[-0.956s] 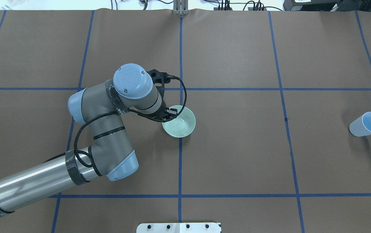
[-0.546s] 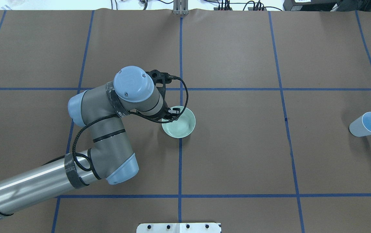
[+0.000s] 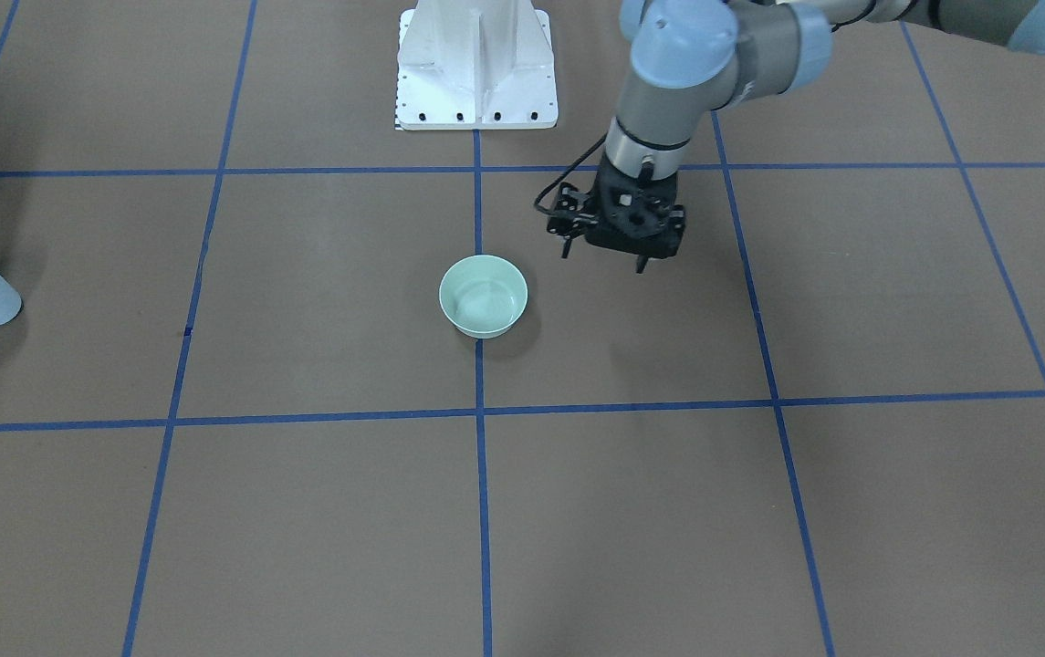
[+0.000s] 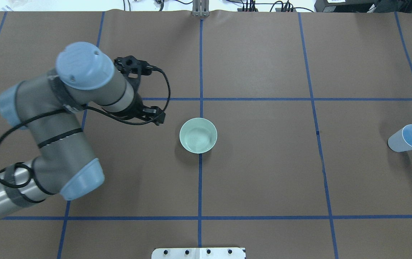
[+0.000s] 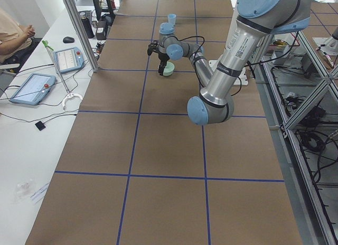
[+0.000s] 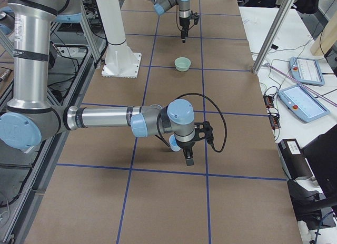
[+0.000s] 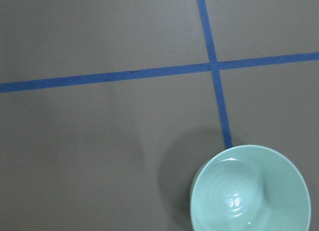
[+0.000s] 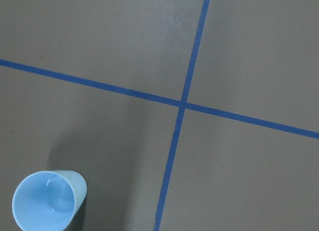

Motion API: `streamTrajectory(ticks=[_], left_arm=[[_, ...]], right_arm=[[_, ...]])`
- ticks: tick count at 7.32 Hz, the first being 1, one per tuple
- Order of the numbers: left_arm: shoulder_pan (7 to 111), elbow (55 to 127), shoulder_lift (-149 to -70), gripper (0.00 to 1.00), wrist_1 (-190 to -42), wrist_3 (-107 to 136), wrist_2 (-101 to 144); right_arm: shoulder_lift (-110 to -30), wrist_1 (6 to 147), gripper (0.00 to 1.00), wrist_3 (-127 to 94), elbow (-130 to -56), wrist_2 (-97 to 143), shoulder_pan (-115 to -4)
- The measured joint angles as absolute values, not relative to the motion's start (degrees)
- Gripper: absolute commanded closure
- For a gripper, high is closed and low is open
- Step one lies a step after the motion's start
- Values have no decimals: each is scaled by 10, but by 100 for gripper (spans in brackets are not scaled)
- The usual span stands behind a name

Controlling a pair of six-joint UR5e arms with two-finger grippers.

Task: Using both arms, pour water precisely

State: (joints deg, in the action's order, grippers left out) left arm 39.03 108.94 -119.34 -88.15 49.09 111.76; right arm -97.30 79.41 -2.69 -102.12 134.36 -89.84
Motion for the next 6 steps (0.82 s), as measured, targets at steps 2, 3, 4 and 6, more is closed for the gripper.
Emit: streamTrajectory(ticks=[2, 3, 4, 6], left_arm=[[480, 1147, -1093, 0, -859, 332, 1135], [542, 1151, -1054, 0, -856, 233, 1173], [612, 1140, -1021, 0, -855, 128, 1223], [741, 1079, -978, 0, -858, -69, 1294]], right_arm=[[-978, 754, 0, -132, -1042, 1348, -868], [-984, 747, 0, -192, -1068, 1345, -842], [-990, 743, 0, -256, -1097, 1334, -813], [-1001, 731, 0, -387, -1146, 1284, -746]])
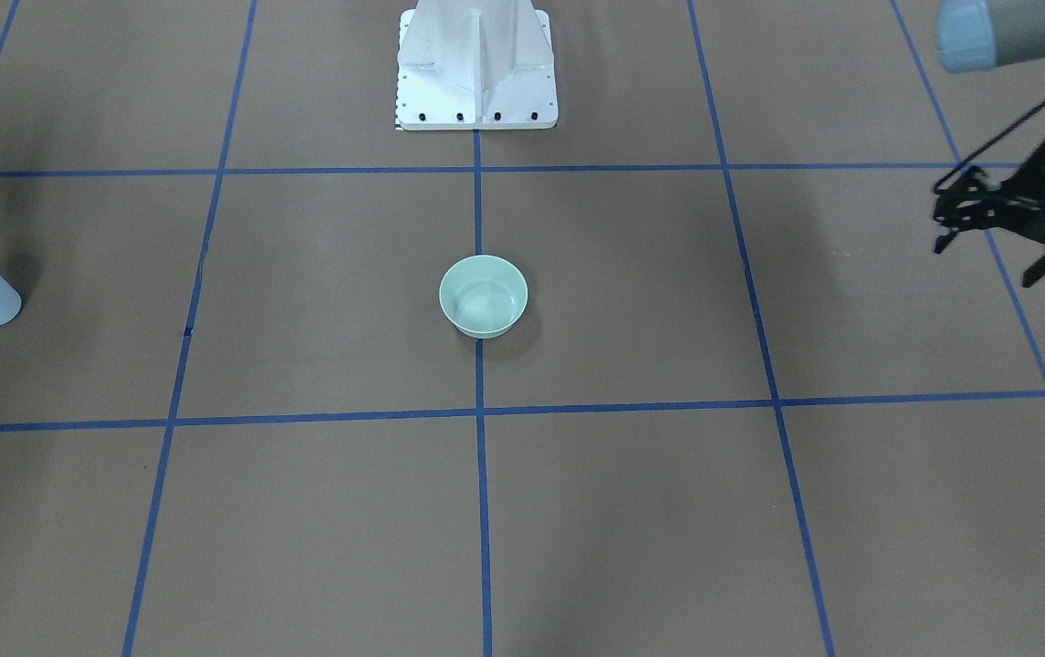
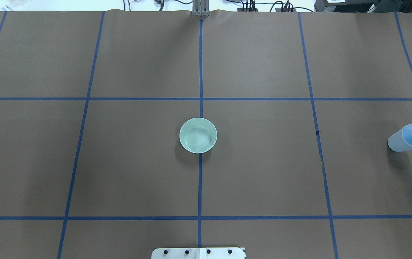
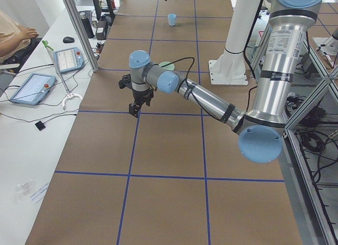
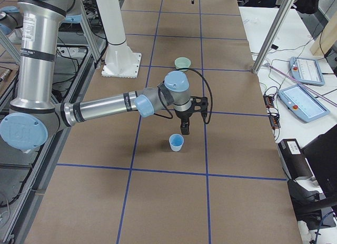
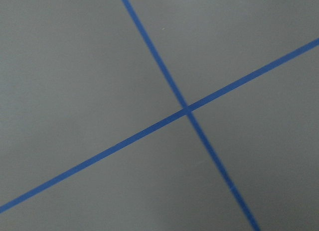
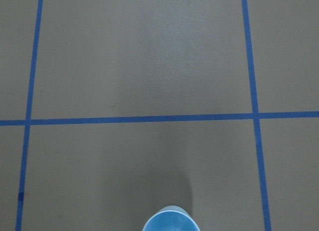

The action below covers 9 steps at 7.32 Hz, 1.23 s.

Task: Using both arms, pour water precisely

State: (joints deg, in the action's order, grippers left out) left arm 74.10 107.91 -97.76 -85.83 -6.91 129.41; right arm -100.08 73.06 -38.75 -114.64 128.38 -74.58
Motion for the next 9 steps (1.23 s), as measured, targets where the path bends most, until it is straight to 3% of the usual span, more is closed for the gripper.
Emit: streamTrajectory(ticks=[3, 9], left_arm=[[846, 1017, -926, 0, -875, -152, 1303], [890, 1017, -888, 0, -885, -152, 1303]], right_arm=[[-1077, 582, 0, -551, -1165, 1204, -661], [-1174, 479, 0, -849, -1164, 830, -378]])
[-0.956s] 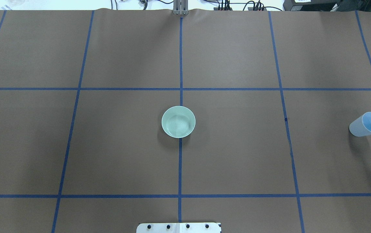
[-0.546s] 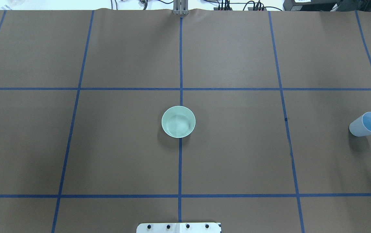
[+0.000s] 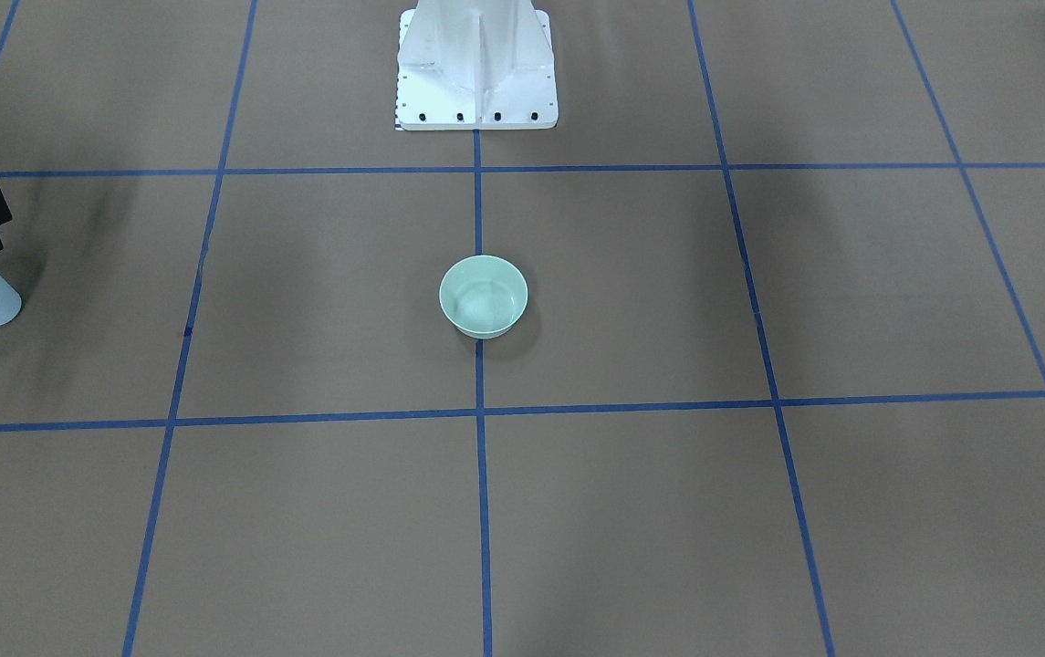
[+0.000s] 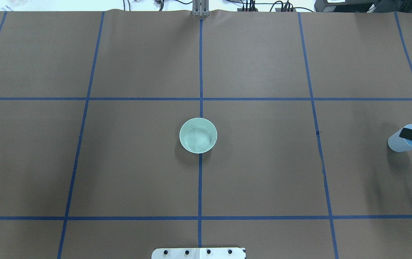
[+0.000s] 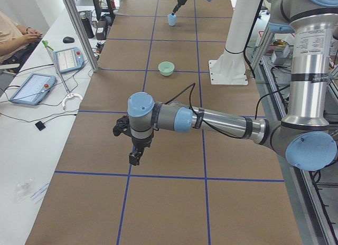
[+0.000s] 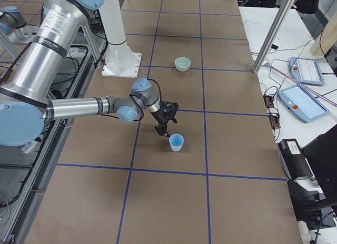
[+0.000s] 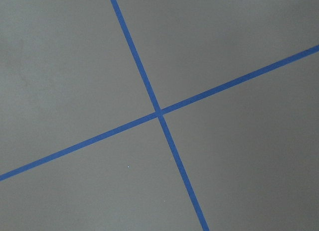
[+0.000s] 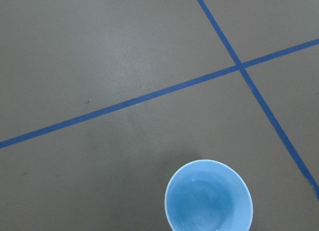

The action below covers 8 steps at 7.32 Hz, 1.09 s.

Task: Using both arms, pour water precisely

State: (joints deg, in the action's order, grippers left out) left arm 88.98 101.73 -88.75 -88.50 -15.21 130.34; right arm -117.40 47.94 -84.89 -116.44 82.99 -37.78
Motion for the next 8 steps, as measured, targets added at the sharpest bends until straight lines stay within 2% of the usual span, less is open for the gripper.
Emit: streamTrajectory(ticks=[4, 8], left_arm=[[891, 1018, -886, 0, -885, -152, 1303], [891, 1036, -874, 0, -884, -151, 1304]], right_arm=[[-1176, 573, 0, -1037, -1158, 615, -226], [-1122, 628, 0, -1114, -1082, 514, -198]])
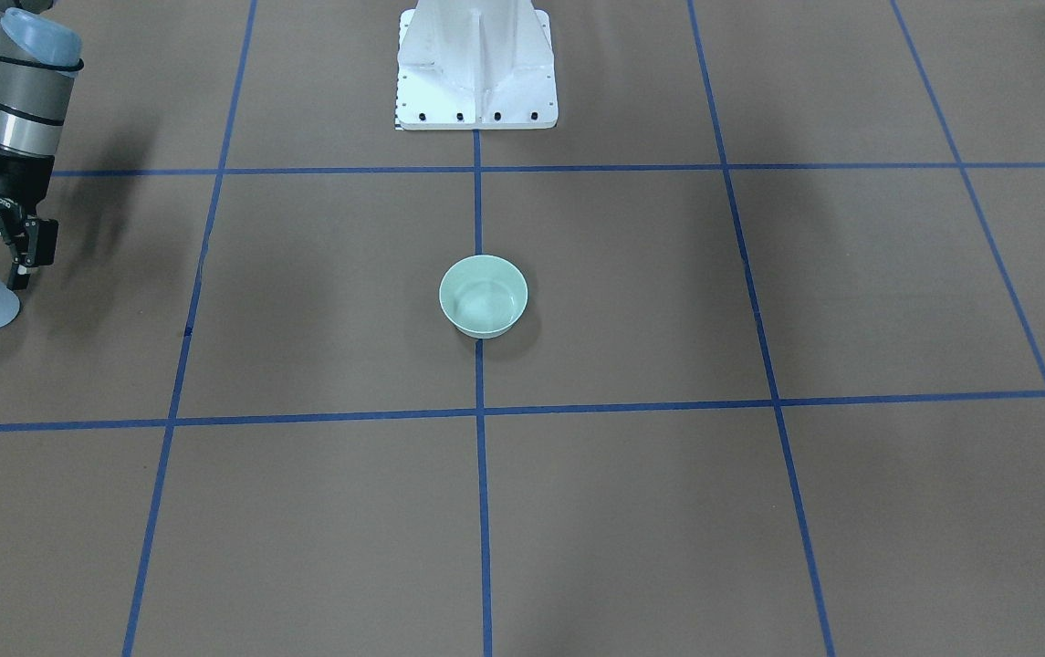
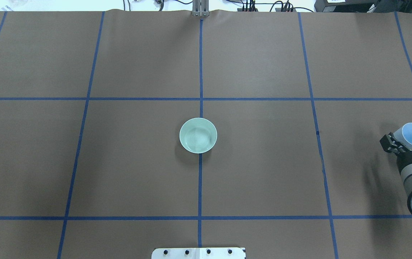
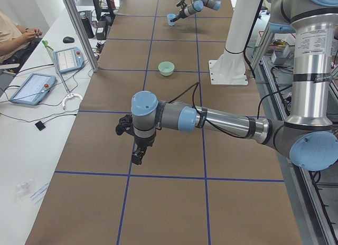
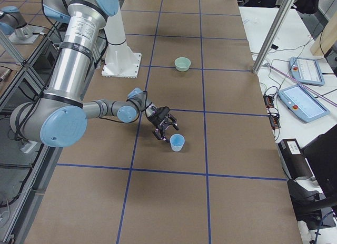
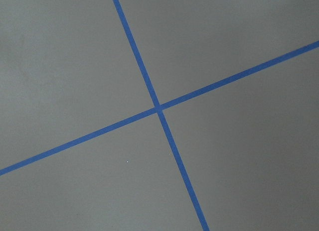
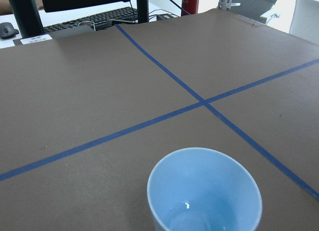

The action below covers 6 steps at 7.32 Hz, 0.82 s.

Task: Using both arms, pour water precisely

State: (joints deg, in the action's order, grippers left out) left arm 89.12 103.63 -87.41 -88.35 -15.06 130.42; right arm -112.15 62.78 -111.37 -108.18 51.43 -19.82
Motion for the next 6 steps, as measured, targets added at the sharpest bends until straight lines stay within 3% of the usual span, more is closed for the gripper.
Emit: streamTrajectory(ticks=[5, 6], left_arm=[[891, 1040, -867, 0, -884, -150, 1305], [891, 1040, -867, 0, -884, -150, 1305]], right_arm=[[-1091, 630, 0, -1128, -1009, 476, -195], [-1085, 630, 23, -1128, -999, 470, -195]])
